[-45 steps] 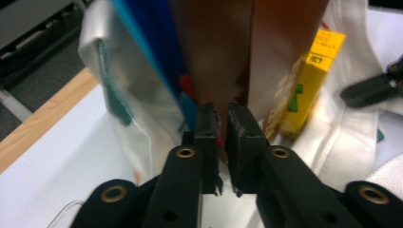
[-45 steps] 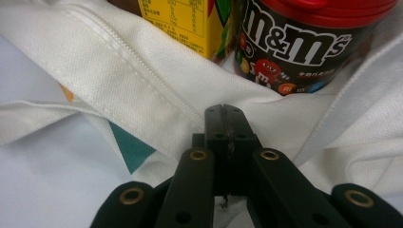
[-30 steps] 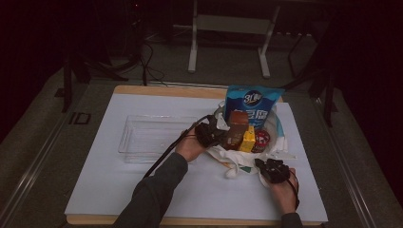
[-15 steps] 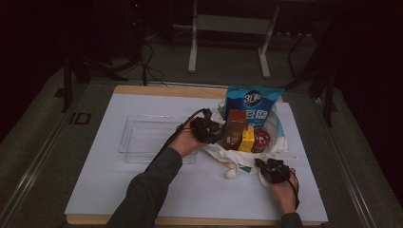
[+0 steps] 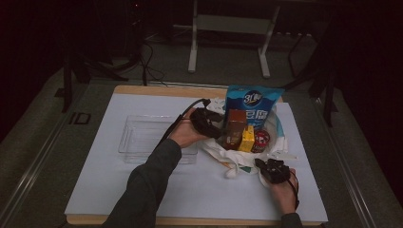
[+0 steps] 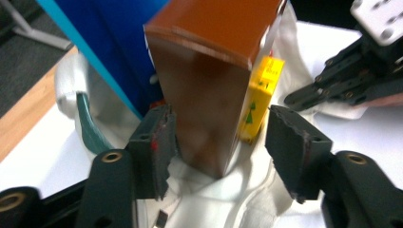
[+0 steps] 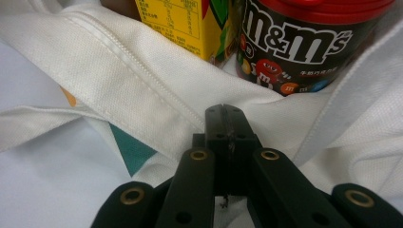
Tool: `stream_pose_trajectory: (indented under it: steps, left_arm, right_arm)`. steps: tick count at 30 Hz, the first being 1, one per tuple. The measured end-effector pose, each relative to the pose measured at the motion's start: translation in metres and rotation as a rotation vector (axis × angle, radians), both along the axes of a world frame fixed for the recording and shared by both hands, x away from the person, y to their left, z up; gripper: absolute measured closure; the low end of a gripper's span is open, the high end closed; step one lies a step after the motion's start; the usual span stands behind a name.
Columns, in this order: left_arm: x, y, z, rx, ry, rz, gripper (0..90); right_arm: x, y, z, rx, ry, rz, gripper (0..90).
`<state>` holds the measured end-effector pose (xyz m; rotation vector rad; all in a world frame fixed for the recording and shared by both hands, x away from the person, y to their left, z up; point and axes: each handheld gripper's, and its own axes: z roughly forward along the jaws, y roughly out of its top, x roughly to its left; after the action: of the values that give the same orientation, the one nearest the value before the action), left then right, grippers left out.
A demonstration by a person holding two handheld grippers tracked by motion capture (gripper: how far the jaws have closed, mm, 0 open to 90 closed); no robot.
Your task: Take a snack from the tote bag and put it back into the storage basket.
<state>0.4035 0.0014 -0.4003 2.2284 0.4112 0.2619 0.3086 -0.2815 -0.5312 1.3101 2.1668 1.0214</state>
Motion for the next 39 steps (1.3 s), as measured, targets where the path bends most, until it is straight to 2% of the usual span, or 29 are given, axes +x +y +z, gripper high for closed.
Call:
stream_pose_trajectory:
  steps: [5,8,11,16,17,22,29,36,39]
  left_arm:
    - [0.008,0.0,0.001,-0.052,0.003,-0.023,39.6]
    - [0.012,-0.003,-0.001,-0.058,0.0,-0.036,33.5]
    - [0.016,-0.005,-0.002,-0.095,0.017,-0.051,28.1]
    - [0.024,-0.007,-0.004,-0.153,0.041,-0.039,20.6]
    - [0.025,-0.007,-0.004,-0.169,0.05,-0.041,21.0]
    - [0.031,-0.012,-0.01,-0.174,0.065,-0.05,23.9]
    - [0.031,-0.022,-0.015,-0.184,0.048,-0.055,29.5]
    - [0.023,-0.024,-0.016,-0.198,0.023,-0.009,33.5]
    - [0.018,-0.023,-0.016,-0.218,0.027,-0.016,35.3]
  right_arm:
    - [0.0,0.0,0.0,0.007,0.002,-0.002,90.0]
    - [0.0,-0.001,0.0,0.01,0.002,0.0,90.0]
    - [0.0,-0.001,0.0,0.011,0.001,0.002,90.0]
    - [0.0,-0.002,-0.001,0.021,0.002,-0.002,90.0]
    - [0.0,-0.002,-0.001,0.022,0.002,-0.002,90.0]
    - [0.0,-0.002,-0.001,0.026,0.003,-0.002,90.0]
    - [0.0,-0.002,-0.001,0.028,0.002,-0.001,90.0]
    - [0.0,-0.003,-0.001,0.031,0.002,0.001,90.0]
    - [0.0,-0.003,-0.001,0.031,0.002,0.0,90.0]
